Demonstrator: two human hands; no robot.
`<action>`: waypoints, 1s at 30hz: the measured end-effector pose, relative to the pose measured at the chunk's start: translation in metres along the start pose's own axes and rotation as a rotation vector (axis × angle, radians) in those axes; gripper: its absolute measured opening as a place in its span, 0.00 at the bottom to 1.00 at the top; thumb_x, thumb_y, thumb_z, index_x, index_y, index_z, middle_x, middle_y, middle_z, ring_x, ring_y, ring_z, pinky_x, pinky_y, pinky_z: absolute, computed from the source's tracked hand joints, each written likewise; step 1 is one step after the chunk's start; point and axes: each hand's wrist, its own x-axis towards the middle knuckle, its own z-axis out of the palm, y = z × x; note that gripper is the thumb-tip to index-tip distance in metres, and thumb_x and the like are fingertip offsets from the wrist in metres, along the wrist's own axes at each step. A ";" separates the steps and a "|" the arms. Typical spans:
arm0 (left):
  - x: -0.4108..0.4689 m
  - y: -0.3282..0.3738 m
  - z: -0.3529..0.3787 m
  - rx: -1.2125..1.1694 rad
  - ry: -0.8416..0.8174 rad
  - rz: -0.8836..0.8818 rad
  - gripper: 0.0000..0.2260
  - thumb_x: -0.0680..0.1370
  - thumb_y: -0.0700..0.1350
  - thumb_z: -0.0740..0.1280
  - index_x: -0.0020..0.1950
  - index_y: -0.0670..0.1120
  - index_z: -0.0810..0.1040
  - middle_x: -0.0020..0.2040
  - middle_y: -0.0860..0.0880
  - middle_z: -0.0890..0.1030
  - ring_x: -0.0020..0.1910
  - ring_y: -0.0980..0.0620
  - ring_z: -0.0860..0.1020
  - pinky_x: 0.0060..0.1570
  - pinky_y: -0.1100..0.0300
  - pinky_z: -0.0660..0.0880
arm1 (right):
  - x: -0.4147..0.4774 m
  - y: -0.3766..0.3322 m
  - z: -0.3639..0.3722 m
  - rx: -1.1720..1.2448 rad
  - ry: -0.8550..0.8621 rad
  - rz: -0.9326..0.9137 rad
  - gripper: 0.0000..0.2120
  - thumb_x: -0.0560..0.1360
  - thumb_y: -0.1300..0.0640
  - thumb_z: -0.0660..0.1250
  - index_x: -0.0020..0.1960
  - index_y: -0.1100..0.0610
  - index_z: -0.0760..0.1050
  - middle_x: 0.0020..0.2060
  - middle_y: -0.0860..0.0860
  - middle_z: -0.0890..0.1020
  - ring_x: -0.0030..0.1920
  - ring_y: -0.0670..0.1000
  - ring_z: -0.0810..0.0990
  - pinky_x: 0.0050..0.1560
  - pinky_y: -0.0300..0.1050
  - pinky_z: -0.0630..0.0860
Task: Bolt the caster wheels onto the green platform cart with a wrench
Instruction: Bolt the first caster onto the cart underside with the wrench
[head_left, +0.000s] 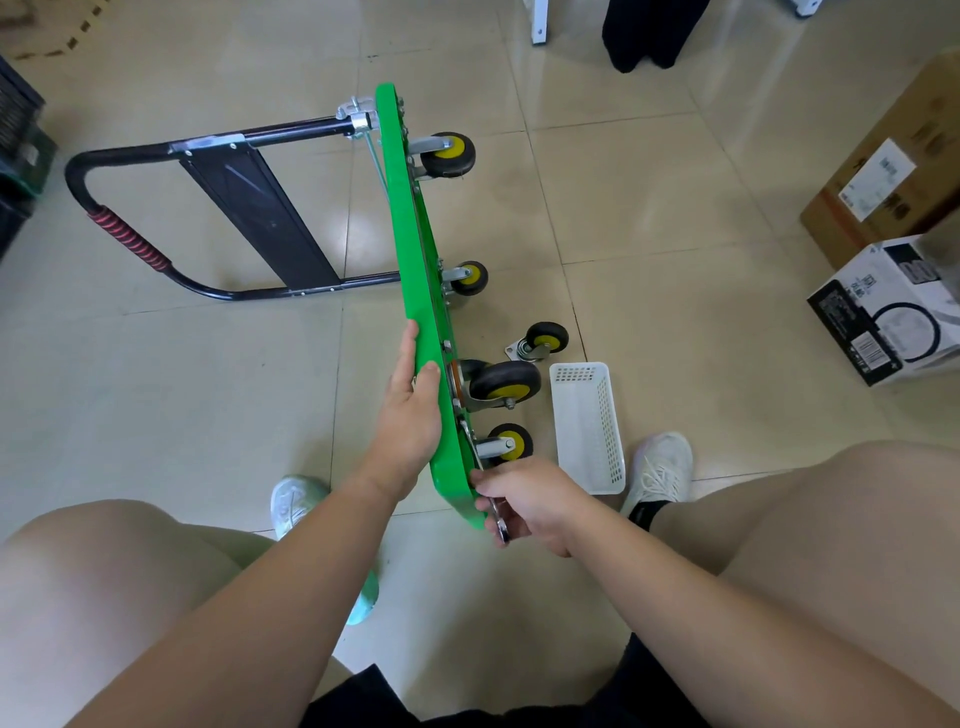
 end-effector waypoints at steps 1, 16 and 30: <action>0.000 0.000 0.000 -0.003 0.000 0.000 0.24 0.88 0.49 0.52 0.80 0.71 0.55 0.74 0.59 0.72 0.64 0.58 0.77 0.68 0.53 0.74 | 0.001 0.003 -0.001 -0.016 0.000 -0.012 0.13 0.79 0.58 0.69 0.58 0.66 0.78 0.38 0.56 0.78 0.30 0.53 0.76 0.30 0.46 0.76; 0.004 -0.003 0.001 0.000 0.003 0.002 0.24 0.88 0.48 0.52 0.80 0.71 0.55 0.68 0.63 0.75 0.59 0.61 0.77 0.63 0.57 0.75 | 0.024 0.033 -0.007 -0.224 0.115 -0.186 0.12 0.80 0.58 0.67 0.63 0.58 0.80 0.45 0.53 0.84 0.34 0.48 0.81 0.38 0.45 0.79; 0.008 -0.009 0.000 -0.062 -0.019 0.015 0.24 0.85 0.52 0.54 0.74 0.79 0.58 0.74 0.61 0.73 0.70 0.54 0.75 0.72 0.46 0.72 | 0.050 0.026 -0.030 -0.287 0.109 -0.197 0.15 0.77 0.60 0.71 0.64 0.57 0.80 0.51 0.49 0.85 0.51 0.49 0.83 0.52 0.41 0.76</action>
